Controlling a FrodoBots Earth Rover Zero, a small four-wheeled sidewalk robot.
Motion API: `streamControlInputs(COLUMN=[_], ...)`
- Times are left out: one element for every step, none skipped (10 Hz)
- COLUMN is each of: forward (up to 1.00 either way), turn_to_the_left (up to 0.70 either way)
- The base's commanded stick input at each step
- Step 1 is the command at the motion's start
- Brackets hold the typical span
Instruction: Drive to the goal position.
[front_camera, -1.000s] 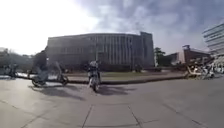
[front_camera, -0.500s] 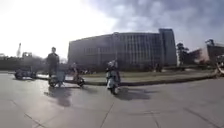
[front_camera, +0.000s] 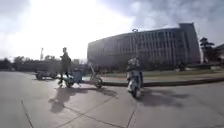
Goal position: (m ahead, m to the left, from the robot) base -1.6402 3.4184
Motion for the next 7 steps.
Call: streamControlInputs(forward=[0.85,0.85,0.85,0.85,0.85,0.85,0.85], turn_to_the_left=[0.34,0.34,0.34,0.34,0.34,0.34,0.34])
